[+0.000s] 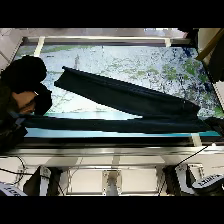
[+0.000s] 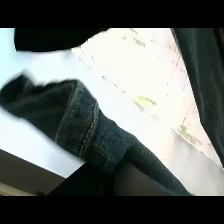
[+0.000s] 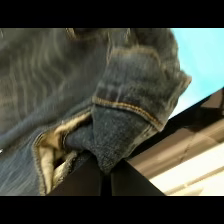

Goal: Fold the clothes and pants, and hang the long-sleeved shirts on hangers.

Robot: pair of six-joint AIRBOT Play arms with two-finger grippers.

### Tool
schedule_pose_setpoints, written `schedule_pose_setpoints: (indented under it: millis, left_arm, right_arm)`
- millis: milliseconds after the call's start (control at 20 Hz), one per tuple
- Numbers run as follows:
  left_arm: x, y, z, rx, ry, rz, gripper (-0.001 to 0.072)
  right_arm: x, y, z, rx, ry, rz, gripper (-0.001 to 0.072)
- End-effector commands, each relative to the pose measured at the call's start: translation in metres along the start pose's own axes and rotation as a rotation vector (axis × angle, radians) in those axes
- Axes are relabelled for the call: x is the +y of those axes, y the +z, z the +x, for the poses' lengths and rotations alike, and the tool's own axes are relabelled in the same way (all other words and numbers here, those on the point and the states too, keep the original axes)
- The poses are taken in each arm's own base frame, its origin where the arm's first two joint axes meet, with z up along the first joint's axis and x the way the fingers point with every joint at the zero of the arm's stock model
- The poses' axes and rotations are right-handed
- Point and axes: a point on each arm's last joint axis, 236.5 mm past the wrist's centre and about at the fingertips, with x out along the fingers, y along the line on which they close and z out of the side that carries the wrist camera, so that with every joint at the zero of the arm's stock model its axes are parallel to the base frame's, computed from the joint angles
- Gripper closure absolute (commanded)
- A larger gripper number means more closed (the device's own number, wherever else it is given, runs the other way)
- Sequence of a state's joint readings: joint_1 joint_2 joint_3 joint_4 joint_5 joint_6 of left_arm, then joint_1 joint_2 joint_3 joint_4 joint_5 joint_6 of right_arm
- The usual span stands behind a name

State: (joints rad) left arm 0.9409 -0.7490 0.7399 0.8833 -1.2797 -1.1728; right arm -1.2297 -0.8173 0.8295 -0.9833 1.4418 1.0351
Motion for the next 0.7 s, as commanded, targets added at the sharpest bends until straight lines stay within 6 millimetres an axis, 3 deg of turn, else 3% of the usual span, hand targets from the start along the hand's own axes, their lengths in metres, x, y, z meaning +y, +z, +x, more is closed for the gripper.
schedule_pose_setpoints:
  millis: [0,150,300,450,650]
  left_arm:
    - [-0.021,0.052,-0.017,-0.118,0.042,0.084,0.0697]
    - [-0.086,0.105,0.031,-0.121,-0.038,0.243,0.0697]
    - [-0.130,0.147,0.113,-0.093,0.061,0.391,0.0697]
    - [-0.146,0.160,0.204,-0.032,0.199,0.448,0.0696]
    - [-0.171,0.166,0.294,-0.031,0.201,0.476,0.0696]
  right_arm:
    - [0.007,0.000,-0.006,0.023,-0.019,-0.022,0.0660]
    - [0.018,0.018,0.023,0.020,-0.005,0.012,0.0659]
    - [0.027,0.028,0.059,0.052,0.014,0.027,0.0659]
    - [0.030,0.033,0.098,0.086,0.018,0.050,0.0659]
    - [0.014,0.055,0.137,0.029,-0.024,0.107,0.0658]
